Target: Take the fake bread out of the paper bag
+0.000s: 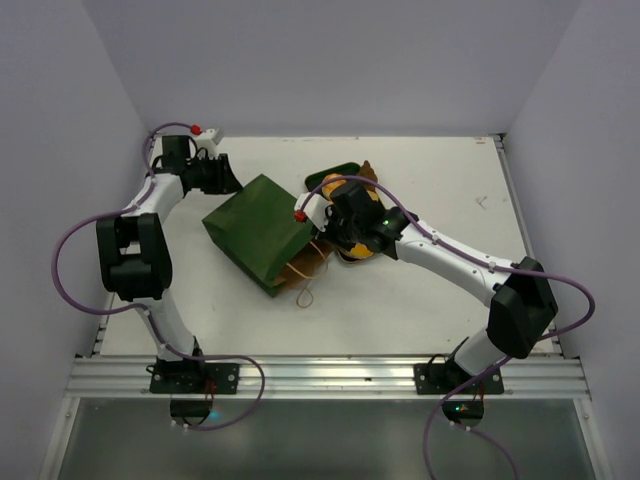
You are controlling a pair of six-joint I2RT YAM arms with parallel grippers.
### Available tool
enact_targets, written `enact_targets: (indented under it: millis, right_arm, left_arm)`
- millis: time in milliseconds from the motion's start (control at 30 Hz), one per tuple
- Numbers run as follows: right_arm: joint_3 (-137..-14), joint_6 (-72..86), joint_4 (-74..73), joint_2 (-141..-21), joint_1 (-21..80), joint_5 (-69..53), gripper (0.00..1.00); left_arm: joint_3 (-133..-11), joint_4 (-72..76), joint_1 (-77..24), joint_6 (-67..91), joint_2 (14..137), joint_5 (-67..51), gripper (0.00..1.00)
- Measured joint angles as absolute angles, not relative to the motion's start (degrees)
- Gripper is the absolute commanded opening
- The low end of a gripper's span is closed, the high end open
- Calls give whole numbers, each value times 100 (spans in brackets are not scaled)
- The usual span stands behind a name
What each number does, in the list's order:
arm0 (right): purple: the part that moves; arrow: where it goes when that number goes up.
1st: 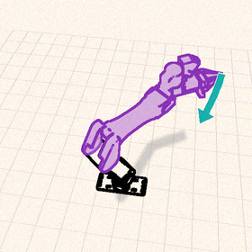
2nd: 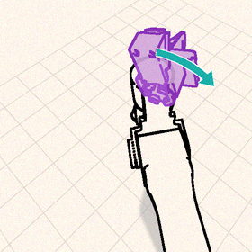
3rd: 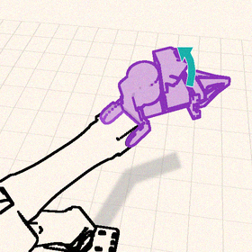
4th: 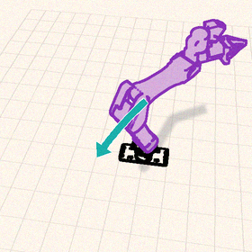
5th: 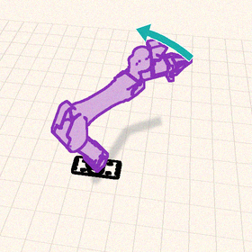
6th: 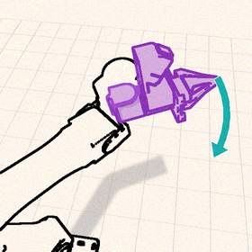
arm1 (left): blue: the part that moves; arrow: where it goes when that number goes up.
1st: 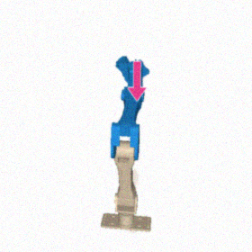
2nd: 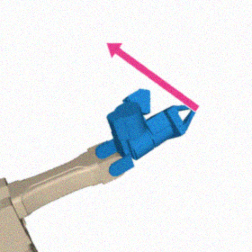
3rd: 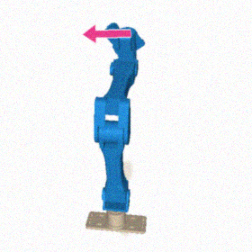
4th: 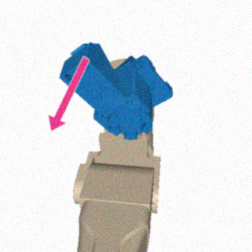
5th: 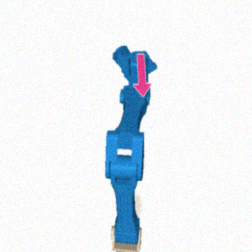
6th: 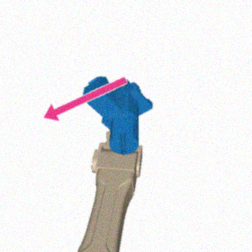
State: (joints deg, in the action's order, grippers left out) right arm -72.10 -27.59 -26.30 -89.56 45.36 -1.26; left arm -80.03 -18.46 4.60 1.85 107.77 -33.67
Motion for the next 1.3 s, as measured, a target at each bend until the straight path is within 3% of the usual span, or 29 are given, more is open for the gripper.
enact_targets:
  millis: [600, 967, 1300]
  right_arm:
    - [-7210, -2759, -2630, -8962, 4534, -150, 27]
    - [-7234, -2744, -2637, -8976, 4525, -95, 26]
    - [-7286, -2670, -2650, -9229, 4416, 21, 26]
  left_arm:
    - [-7889, -1857, 460, 185, 10777, -3715, 0]
    - [-7878, -1914, 460, 325, 10162, -3841, 0]
    - [-6967, -1286, 486, 705, 9094, -4241, 0]
